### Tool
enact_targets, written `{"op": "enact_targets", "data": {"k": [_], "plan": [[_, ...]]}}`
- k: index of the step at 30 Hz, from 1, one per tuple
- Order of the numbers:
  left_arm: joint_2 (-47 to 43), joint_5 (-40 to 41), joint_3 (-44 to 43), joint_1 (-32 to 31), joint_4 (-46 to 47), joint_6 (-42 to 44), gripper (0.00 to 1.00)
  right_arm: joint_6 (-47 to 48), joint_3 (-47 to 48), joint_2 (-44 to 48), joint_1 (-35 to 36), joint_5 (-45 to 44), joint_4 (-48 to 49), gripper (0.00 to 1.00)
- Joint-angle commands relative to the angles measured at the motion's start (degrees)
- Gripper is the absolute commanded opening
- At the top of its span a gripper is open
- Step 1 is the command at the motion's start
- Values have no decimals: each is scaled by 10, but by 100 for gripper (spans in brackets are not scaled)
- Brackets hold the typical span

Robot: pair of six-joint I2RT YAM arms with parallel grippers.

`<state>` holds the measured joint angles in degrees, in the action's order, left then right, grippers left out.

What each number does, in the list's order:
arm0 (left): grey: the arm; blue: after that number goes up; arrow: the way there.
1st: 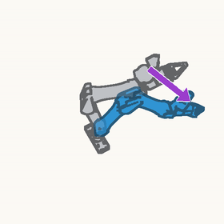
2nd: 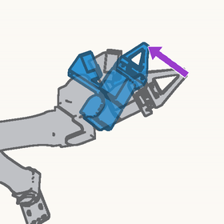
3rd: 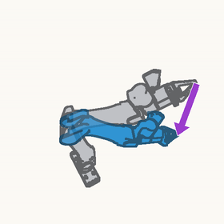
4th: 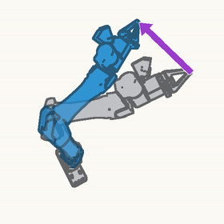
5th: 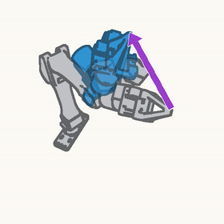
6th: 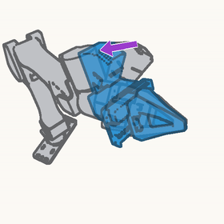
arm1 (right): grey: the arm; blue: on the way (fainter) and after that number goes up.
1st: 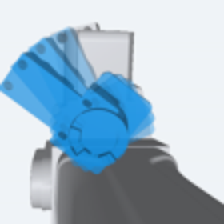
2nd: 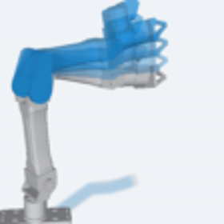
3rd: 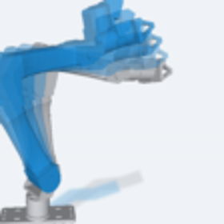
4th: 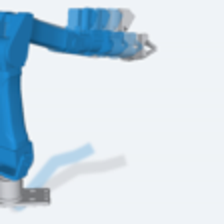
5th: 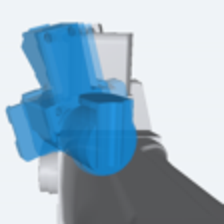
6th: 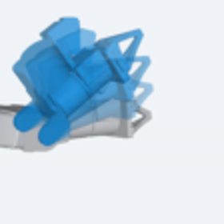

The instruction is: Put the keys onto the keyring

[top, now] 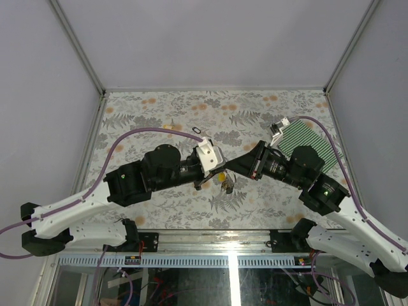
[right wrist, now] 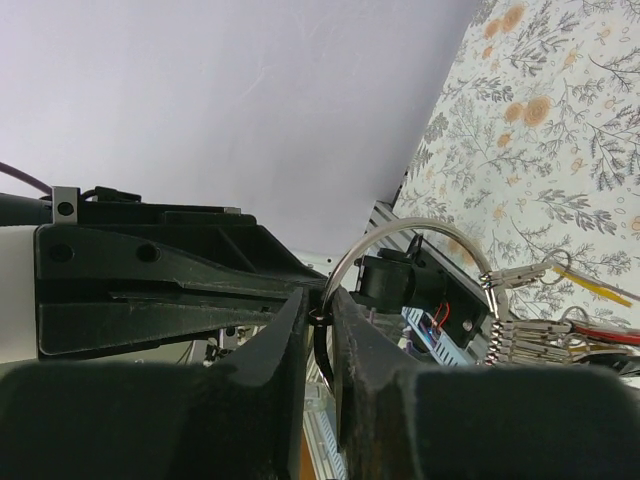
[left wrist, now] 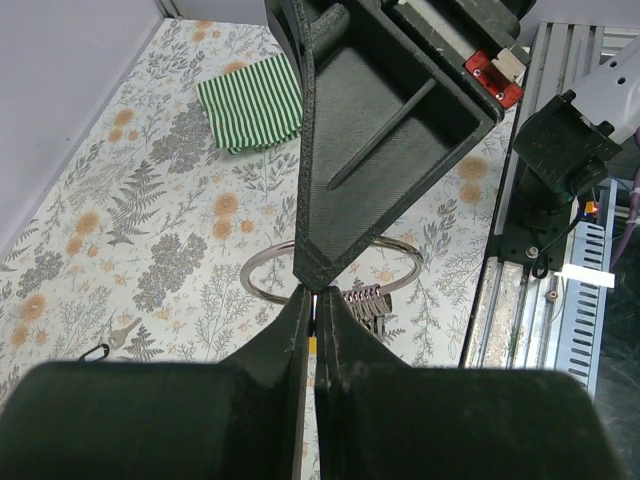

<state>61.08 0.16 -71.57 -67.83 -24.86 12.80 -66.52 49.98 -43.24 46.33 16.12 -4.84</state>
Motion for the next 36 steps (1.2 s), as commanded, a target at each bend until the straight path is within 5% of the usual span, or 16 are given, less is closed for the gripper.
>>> {"op": "enact_targets", "data": {"k": [1, 5, 12, 36], "plan": [[0, -3, -25, -2, 17, 10, 0, 9, 27, 3, -1, 22, 27, 11], [-2, -6, -24, -2, 17, 8, 9, 11, 21, 14, -1, 0, 30, 0], [-44, 6, 6, -3, 19, -29, 31, 30, 21, 41, -1, -79, 10, 0], [-19, 19, 12, -3, 58, -2, 40, 25, 34, 21, -1, -48, 25, 0]]}}
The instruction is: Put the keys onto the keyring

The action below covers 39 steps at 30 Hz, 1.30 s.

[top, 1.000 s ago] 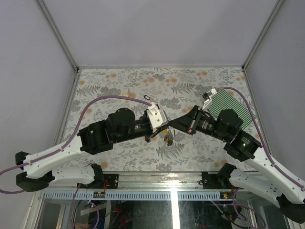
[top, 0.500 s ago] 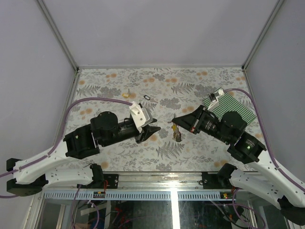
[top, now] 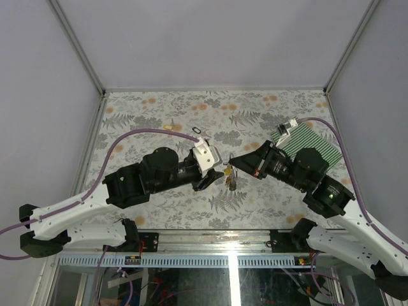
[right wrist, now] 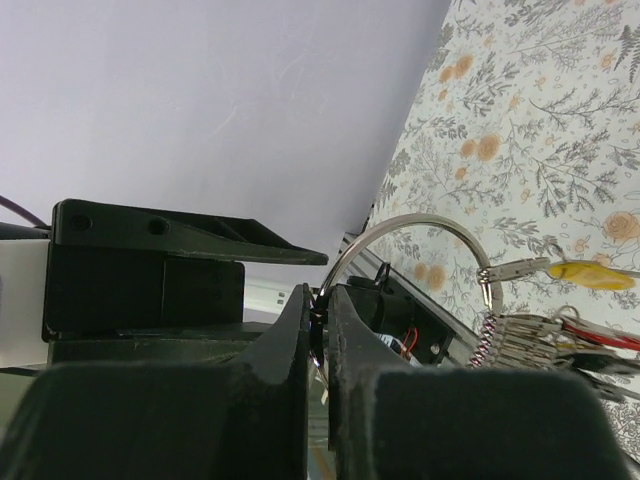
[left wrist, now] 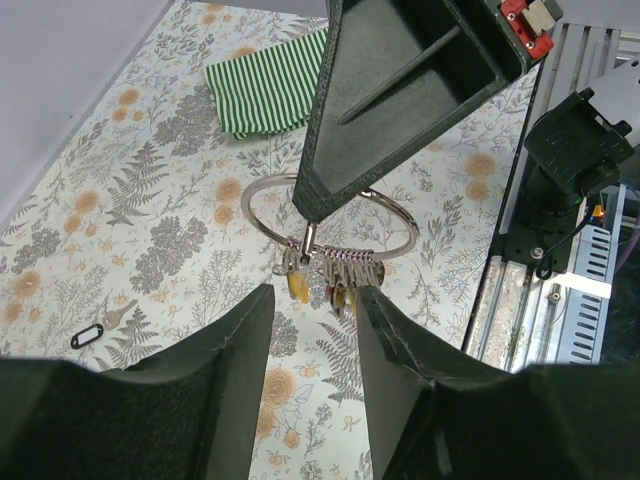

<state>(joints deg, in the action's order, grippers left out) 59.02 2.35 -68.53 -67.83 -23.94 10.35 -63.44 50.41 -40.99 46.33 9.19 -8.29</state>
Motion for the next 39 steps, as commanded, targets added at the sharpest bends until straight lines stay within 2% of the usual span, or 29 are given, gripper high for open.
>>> {"op": "enact_targets", "data": {"k": [1, 6, 13, 19, 24, 29, 39], "plan": [[3, -2, -19, -2, 51, 25, 39, -7, 28, -1, -1, 23, 63, 0], [8, 0, -21, -3, 51, 32, 33, -8, 25, 2, -1, 22, 60, 0], [7, 3, -20, -3, 50, 31, 30, -7, 24, 4, -1, 19, 58, 0], [20, 72, -24, 8, 24, -24, 30, 52, 45, 8, -1, -43, -33, 0], [39, 40, -15, 109, -2, -101, 30, 141, 61, -1, -1, -118, -109, 0], [96, 18, -21, 204, -25, -154, 30, 220, 70, -25, -1, -172, -154, 0], [262, -31, -50, 344, -24, -186, 38, 321, 100, -106, -4, -215, -224, 0]]}}
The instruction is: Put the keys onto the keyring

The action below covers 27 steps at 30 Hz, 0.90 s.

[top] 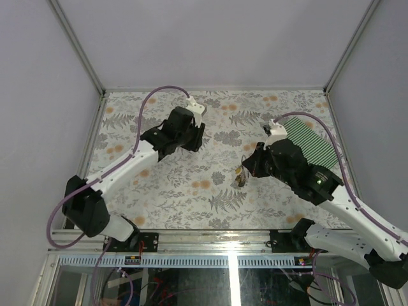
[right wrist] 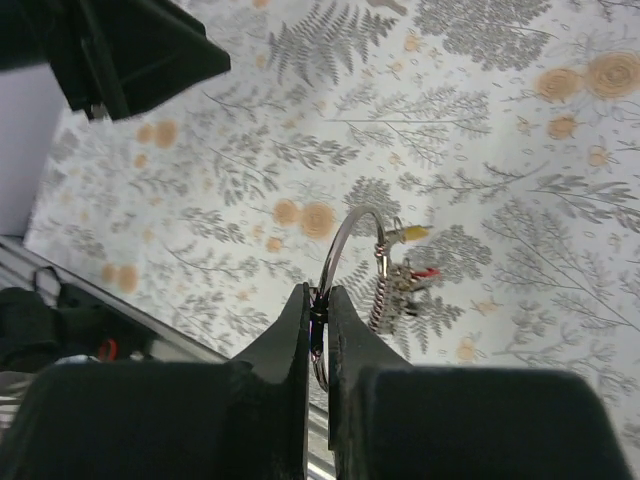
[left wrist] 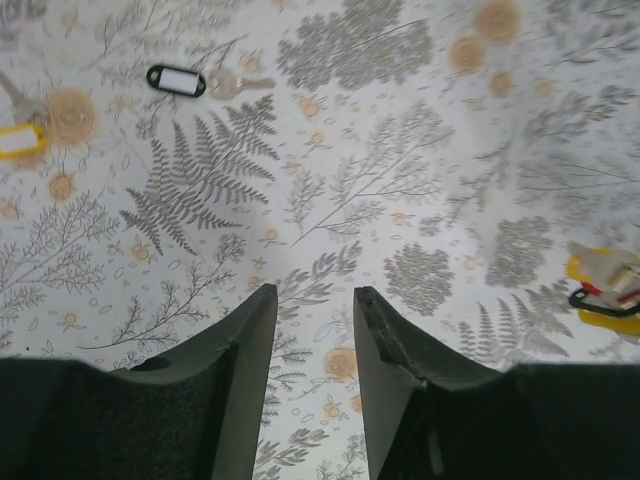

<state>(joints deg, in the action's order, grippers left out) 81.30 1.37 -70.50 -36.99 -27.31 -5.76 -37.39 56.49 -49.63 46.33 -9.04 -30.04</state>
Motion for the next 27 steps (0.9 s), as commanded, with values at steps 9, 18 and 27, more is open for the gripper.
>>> {"op": "enact_targets", "data": {"k": [9, 18, 27], "plan": [[179, 19, -115, 117, 3, -21, 38, 86, 15, -50, -87, 65, 14, 0], [295, 53, -194, 208, -16, 8, 41, 87, -22, -43, -138, 128, 30, 0], [415, 7, -311, 258, -23, 35, 42, 79, -37, -47, -139, 145, 39, 0]]}}
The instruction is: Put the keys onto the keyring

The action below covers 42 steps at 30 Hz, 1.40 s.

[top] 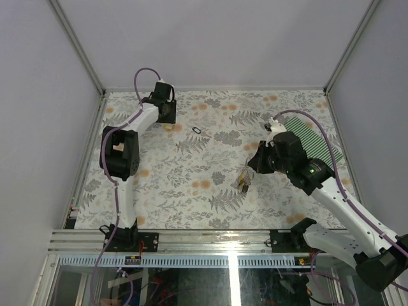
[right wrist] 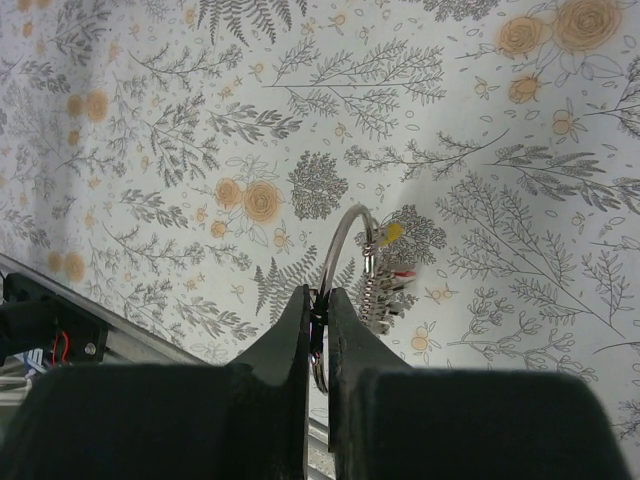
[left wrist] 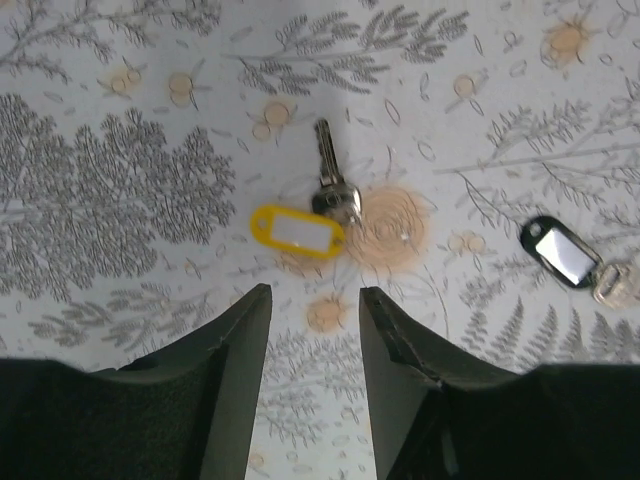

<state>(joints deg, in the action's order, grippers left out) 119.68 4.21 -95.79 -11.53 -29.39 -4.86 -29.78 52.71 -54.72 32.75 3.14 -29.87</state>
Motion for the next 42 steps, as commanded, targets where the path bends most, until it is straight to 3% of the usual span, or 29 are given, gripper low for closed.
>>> {"op": "enact_targets", "data": {"k": [1, 14, 33, 42], "plan": [[43, -23, -72, 4, -5, 34, 43, 2, 0, 2, -3, 26, 39, 0], [147, -31, -173, 4, -49, 110, 42, -7, -11, -5, -4, 41, 48, 0], [170, -38, -171, 2, -62, 132, 33, -11, -14, -11, -4, 58, 58, 0], [166, -39, -166, -5, -62, 136, 6, -12, -14, -8, -4, 59, 57, 0]]}}
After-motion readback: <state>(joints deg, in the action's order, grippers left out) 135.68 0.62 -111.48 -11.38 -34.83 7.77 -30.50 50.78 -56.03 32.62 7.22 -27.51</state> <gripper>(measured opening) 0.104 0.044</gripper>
